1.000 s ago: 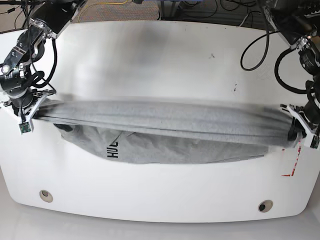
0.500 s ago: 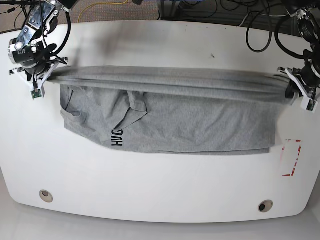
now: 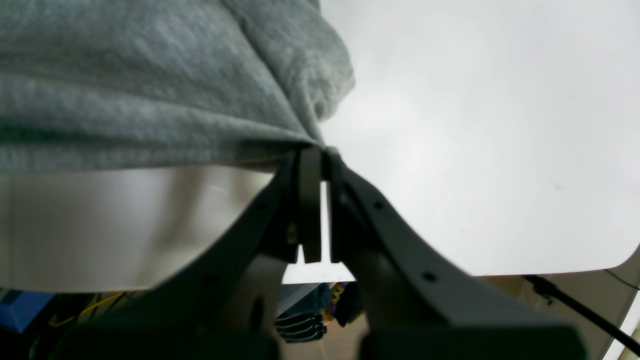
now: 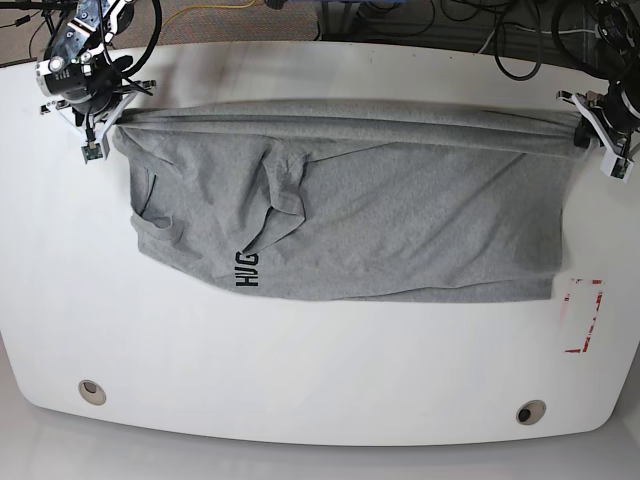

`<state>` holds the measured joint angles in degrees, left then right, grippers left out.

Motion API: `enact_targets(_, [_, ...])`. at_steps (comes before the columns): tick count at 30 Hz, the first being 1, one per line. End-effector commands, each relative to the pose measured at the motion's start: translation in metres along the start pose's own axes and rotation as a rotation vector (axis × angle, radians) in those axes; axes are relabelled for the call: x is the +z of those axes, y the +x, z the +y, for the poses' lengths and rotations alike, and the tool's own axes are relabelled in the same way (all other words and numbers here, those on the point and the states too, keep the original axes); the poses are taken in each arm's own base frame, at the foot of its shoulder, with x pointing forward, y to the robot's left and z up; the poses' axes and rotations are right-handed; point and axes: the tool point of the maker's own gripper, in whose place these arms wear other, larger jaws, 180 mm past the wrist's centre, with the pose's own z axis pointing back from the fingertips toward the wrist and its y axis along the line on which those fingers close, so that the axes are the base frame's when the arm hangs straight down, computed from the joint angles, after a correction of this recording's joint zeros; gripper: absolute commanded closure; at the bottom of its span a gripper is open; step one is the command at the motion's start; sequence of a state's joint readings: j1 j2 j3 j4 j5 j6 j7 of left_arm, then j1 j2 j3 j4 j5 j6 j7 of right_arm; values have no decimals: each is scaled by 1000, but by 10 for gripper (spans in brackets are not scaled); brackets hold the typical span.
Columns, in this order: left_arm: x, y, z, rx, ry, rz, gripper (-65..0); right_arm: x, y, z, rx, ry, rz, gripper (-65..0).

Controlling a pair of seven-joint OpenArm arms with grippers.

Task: Fold the T-shirt properly
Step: 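Lay the shirt flat on the table stretched between both grippers, then open the right gripper and move it along the shirt to regrasp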

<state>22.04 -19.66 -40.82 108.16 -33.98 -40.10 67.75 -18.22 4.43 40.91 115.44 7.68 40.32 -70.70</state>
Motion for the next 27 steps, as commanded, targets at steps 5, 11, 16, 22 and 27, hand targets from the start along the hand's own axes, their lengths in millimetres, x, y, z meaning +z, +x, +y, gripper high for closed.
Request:
enact_targets(5, [6, -10, 18, -50, 96, 66, 0, 4, -9, -5, 10, -24, 18, -6])
enact_targets(11, [6, -16, 24, -61, 129, 101, 0, 4, -10, -5, 11, -25, 22, -11])
enact_targets(16, [6, -17, 25, -62, 132, 104, -1, 4, -11, -7, 14, -31, 26, -11])
enact_targets(22, [6, -19, 25, -62, 134, 113, -114, 5, -22, -5, 20, -25, 56, -14])
enact_targets(27, [7, -25, 24, -63, 131, 131, -257, 5, -25, -4, 21, -23, 63, -38])
